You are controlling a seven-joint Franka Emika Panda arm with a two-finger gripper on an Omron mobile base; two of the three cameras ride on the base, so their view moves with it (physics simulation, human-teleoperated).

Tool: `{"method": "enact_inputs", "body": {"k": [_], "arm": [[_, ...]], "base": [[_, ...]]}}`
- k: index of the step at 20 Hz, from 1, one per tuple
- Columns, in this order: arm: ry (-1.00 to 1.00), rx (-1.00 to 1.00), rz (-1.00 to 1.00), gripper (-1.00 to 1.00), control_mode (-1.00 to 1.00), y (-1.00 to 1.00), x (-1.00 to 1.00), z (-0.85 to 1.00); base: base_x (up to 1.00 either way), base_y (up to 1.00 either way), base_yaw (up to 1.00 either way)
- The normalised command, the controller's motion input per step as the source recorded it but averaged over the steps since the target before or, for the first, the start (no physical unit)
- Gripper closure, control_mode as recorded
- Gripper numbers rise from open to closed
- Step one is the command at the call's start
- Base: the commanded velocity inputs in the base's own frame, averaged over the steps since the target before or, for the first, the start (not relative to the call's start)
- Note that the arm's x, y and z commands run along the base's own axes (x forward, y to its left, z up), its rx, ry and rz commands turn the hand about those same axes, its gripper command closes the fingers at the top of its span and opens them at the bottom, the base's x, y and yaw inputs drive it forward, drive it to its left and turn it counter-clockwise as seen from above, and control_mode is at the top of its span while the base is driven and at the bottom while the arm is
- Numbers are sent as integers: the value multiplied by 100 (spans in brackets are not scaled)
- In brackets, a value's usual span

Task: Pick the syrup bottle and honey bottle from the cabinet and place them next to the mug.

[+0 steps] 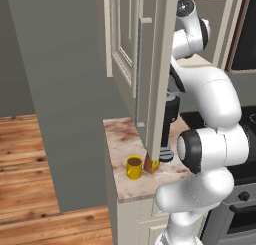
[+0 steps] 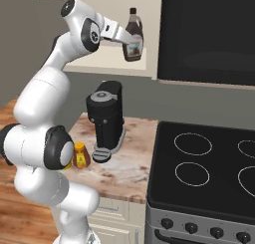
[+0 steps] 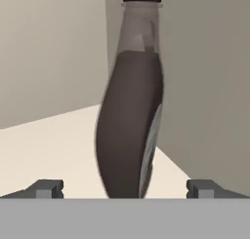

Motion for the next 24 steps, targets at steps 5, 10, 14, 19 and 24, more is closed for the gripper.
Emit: {"method": "enact_inputs", "body": {"k": [5,10,14,19,24], "arm": [[0,0,-5,-100,-100,0,13,0],[0,0,-2,-100,-100,-1,13,0],[0,0,0,-100,-100,-10,2,0],[1,0,0,-100,-100,-10,9,-1],[2,0,0,-100,-100,-1,14,-1]], "base": [[0,0,0],[0,0,0],[0,0,0],[0,0,0],[0,0,0]]}}
